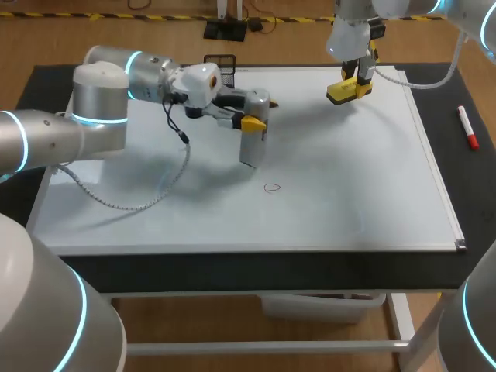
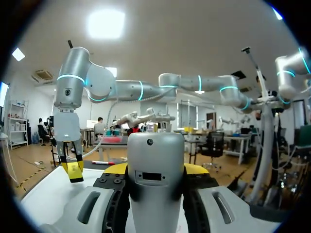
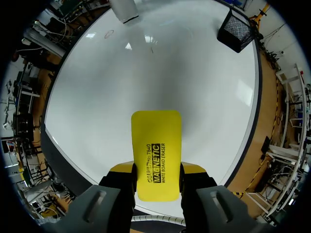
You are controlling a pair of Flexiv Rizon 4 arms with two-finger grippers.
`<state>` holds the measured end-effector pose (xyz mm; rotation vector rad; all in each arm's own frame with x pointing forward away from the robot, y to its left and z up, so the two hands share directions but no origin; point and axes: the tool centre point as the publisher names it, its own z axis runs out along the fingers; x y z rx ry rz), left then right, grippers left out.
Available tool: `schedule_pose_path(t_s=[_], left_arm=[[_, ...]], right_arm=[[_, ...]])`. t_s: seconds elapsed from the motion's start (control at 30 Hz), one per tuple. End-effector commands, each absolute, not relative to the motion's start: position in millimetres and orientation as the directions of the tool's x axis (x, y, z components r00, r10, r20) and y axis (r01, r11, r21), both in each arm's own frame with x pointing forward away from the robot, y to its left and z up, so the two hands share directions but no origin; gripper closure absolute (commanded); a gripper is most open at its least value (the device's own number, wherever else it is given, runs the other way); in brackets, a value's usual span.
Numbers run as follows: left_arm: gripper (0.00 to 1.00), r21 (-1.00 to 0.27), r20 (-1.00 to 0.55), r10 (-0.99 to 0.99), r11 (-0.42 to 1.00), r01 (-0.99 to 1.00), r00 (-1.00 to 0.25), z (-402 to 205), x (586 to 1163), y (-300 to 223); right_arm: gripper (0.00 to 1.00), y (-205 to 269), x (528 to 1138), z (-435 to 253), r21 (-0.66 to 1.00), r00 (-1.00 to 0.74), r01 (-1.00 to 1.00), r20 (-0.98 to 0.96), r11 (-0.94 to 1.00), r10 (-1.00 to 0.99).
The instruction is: Pick up the inspection probe, press it on each red-marked spot on the whiteboard one by one, put down the probe, pick up the eraser, and wipe off all the red marks.
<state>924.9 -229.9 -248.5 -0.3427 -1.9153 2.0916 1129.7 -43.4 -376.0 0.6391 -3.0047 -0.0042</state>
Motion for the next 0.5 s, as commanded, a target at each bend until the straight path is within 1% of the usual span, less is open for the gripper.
schedule_pose_path(t_s=[0.03, 0.13, 0.5], left_arm=[[1.0, -0.997, 0.015, 0.29, -0.069, -0.037, -0.957, -236, 932, -203], [1.0, -0.998, 0.035, 0.23, -0.051, -0.047, -0.973, -235, 948, -187], [1.0, -0.994, 0.051, 0.033, -0.098, -0.054, -0.998, -231, 1000, -126]], right_arm=[[1.0, -44, 1131, -374, 0.016, -0.91, -0.408, 0.073, 0.913, -0.408], [1.0, -44, 1131, -374, 0.016, -0.91, -0.408, 0.073, 0.913, -0.408], [1.0, -44, 1131, -374, 0.016, -0.91, -0.408, 0.073, 0.913, -0.408]])
